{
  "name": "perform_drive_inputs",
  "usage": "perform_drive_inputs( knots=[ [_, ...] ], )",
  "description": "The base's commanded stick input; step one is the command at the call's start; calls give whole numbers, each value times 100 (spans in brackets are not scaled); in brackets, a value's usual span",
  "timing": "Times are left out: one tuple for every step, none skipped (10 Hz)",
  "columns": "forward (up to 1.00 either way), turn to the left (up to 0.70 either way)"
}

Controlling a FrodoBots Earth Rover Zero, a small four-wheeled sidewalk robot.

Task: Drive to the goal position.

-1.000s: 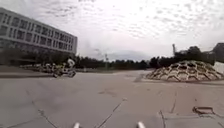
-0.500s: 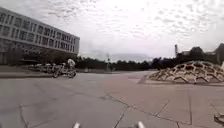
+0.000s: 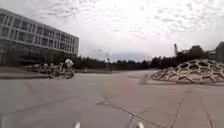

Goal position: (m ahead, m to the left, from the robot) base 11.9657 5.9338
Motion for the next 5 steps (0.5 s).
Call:
perform_drive_inputs(
  knots=[
    [70,0],
    [70,0],
    [70,0],
    [70,0],
    [70,0]
  ],
)
